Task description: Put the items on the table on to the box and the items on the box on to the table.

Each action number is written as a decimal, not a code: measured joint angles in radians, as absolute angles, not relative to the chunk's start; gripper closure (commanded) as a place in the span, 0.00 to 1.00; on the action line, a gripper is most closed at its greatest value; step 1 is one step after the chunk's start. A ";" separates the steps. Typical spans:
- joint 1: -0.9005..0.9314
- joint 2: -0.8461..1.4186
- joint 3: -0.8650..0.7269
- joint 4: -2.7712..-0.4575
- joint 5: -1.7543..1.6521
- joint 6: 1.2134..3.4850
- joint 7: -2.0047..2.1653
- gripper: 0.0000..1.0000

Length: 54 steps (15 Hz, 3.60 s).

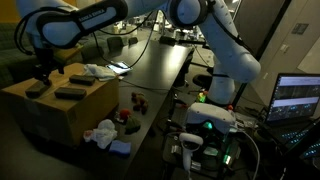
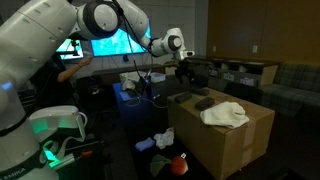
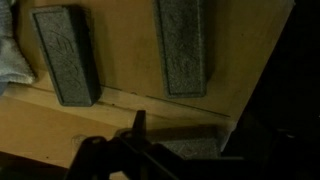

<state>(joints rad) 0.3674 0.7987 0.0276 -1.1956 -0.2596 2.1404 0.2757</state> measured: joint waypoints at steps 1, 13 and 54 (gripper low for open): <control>0.369 0.817 0.028 -1.170 -0.255 2.133 0.283 0.00; 0.385 0.972 0.028 -0.991 -0.212 2.221 0.379 0.00; 0.458 1.244 -0.245 -0.773 -0.311 2.455 1.006 0.42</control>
<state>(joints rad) 0.4581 1.2441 -0.2454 -0.7729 -0.3111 2.4552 1.0060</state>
